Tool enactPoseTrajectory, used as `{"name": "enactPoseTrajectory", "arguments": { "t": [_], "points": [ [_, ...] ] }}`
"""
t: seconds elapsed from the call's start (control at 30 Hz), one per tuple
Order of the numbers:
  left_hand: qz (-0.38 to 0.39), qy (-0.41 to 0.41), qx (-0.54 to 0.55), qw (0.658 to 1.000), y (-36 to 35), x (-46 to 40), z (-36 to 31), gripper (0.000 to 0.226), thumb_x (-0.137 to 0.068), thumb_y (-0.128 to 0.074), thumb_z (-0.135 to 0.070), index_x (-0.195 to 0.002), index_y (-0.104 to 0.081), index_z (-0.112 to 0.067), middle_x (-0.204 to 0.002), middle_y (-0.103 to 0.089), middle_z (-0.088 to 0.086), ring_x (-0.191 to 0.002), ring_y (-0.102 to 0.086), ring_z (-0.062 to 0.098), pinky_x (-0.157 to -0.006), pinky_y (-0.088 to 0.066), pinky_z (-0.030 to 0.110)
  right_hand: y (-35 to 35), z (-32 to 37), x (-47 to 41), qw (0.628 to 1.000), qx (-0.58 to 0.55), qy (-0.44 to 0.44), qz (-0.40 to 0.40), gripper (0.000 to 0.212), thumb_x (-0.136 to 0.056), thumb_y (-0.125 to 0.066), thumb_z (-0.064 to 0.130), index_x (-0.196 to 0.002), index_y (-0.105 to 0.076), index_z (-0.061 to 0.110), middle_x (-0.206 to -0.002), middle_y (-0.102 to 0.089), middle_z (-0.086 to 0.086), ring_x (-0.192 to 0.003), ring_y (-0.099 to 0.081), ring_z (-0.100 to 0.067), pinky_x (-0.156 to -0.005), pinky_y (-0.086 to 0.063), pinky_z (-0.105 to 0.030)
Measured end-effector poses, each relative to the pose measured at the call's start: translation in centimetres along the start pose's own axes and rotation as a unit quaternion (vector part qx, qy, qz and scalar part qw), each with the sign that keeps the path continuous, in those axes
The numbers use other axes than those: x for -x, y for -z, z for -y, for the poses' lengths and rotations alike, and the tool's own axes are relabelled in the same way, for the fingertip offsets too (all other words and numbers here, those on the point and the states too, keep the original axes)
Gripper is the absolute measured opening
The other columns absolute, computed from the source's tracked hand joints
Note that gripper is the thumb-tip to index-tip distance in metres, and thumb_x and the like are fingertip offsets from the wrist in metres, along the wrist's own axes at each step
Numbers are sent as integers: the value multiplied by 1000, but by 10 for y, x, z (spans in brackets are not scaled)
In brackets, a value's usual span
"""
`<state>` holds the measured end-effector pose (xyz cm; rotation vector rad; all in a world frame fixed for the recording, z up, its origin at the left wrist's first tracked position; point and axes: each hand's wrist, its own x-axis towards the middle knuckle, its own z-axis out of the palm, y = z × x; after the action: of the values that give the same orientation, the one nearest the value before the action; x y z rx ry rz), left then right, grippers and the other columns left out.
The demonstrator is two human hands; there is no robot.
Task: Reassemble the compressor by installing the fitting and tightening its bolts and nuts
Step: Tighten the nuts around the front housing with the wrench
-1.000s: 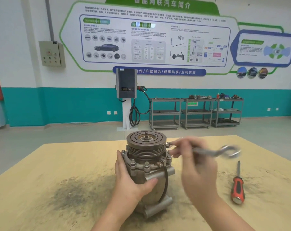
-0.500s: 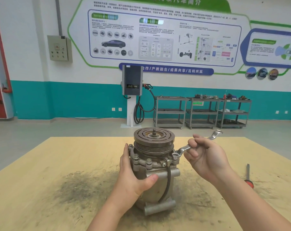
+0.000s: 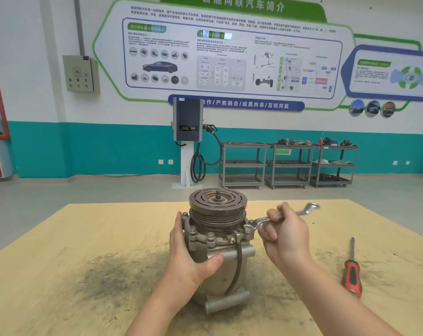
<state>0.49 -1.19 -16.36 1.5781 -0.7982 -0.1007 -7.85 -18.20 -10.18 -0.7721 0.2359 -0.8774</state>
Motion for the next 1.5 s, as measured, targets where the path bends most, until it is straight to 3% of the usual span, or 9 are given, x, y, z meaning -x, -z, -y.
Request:
{"name": "enactPoseTrajectory", "arguments": {
  "t": [0.2,0.27,0.37,0.47,0.57,0.67,0.77,1.17,1.5],
  "points": [
    [2,2,9,1000,-2,-1,1,133,-49,-76,-67,-151,7,-44,-157,-20,-14,-143,-27,5,-114,-25,28,19,-22,64,949,88,302,40,18,-102,-41,33,-86,-49,30,-72,-65,-1,-39,-47,-15,-41,-36,-18],
    [-1,5,16,1000,-2,0,0,136,-47,-79,-69,-151,6,-44,-157,-22,-11,-142,-28,7,-117,-26,34,17,-29,80,875,229,414,102,23,-98,-46,46,-87,-60,32,-80,-67,1,-53,-58,-10,-50,-47,-19],
    [5,13,34,999,-6,0,-3,137,-47,-83,-70,-149,6,-50,-158,-25,-5,-142,-33,15,-119,-27,46,0,-41,85,694,418,557,179,35,-98,-54,32,-79,-67,5,-81,-66,-1,-74,-62,-8,-64,-54,-26],
    [-16,-6,52,999,-14,-1,-1,129,-53,-80,-66,-146,9,-54,-164,-12,-6,-146,-27,26,-121,-19,38,-29,-36,81,606,498,616,72,37,-96,-52,20,-66,-66,6,-65,-62,2,-57,-60,-7,-52,-51,-26],
    [1,15,43,999,-5,0,-3,128,-46,-83,-60,-140,3,-60,-155,-31,-12,-137,-39,3,-113,-35,29,-28,-21,78,716,392,538,209,6,-91,-55,17,-89,-59,19,-73,-61,5,-67,-62,-5,-58,-53,-23],
    [1,20,30,999,-1,-2,2,135,-45,-78,-63,-149,8,-48,-156,-24,-11,-140,-32,7,-112,-31,28,-22,2,70,850,268,437,121,19,-102,-39,26,-89,-48,36,-63,-60,1,-50,-56,-6,-47,-42,-14],
    [6,20,21,1000,-2,-1,1,136,-45,-75,-64,-149,10,-46,-157,-20,-11,-141,-29,8,-107,-28,25,-16,12,55,958,137,250,43,22,-104,-31,10,-93,-43,24,-60,-62,-2,-39,-47,-13,-38,-34,-17],
    [25,14,14,999,1,4,-6,139,-46,-73,-72,-150,15,-44,-159,-13,-12,-144,-21,8,-111,-24,28,-4,18,2,997,-12,-73,16,13,-98,-32,5,-90,-41,11,-53,-42,-1,-33,-25,-10,-29,-20,-18],
    [20,14,5,1000,1,3,-4,134,-49,-73,-71,-148,15,-47,-159,-15,-12,-144,-23,8,-109,-25,27,18,-2,27,998,-41,55,9,18,-100,-30,6,-89,-41,14,-57,-51,0,-39,-37,-14,-36,-29,-19]
  ]
}}
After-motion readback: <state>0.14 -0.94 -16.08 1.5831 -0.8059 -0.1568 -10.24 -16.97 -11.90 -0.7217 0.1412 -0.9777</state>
